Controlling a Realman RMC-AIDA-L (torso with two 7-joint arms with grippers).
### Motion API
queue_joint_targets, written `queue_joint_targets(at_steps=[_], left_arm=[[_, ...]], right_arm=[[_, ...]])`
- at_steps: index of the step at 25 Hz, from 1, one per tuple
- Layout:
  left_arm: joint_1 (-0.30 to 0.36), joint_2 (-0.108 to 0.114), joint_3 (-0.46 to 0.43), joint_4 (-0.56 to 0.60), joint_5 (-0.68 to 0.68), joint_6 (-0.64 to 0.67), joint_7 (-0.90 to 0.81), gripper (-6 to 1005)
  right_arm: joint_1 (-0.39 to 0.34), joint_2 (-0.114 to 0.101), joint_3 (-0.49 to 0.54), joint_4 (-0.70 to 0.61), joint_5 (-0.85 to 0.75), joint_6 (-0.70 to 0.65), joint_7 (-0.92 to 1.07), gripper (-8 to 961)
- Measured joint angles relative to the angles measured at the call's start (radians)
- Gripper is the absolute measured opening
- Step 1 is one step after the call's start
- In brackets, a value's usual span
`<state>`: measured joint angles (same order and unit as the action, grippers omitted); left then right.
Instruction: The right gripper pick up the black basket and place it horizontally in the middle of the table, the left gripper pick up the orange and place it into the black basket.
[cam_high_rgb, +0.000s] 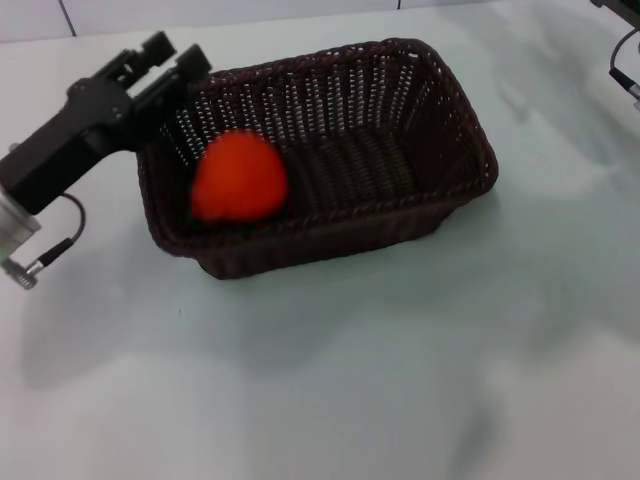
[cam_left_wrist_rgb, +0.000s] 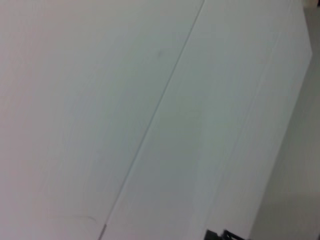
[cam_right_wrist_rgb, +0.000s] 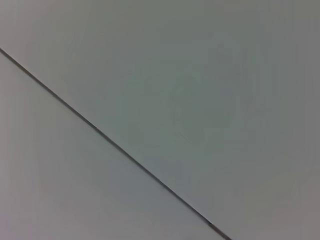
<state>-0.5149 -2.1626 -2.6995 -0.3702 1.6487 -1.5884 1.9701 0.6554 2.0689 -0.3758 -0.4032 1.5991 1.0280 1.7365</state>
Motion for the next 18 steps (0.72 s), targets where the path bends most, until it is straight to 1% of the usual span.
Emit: queue_joint_targets(at_steps=[5, 9, 13, 16, 18], left_arm=[[0.051, -0.002, -0.001, 0.005, -0.103, -0.024, 0.009, 720], [0.114, -0.003, -0.002, 0.042, -0.233, -0.087, 0.08, 899], [0.186, -0.005, -0.004, 0.113, -0.4, -0.194, 0.238, 899], [0.23, -0.005, -0.004, 0.179, -0.523, -0.261, 0.369, 900], [0.254, -0.007, -0.012, 0.216, -0.586, -0.283, 0.431, 900]], right_arm=[[0.0, 0.003, 0.001, 0.004, 0.052, -0.002, -0.052, 808], [0.001, 0.01, 0.001, 0.013, 0.116, -0.017, -0.166, 808], [0.004, 0.012, 0.002, 0.064, 0.243, -0.046, -0.419, 809], [0.0, 0.013, 0.002, 0.1, 0.336, -0.029, -0.599, 809], [-0.004, 0.014, 0.003, 0.127, 0.398, -0.008, -0.735, 809]])
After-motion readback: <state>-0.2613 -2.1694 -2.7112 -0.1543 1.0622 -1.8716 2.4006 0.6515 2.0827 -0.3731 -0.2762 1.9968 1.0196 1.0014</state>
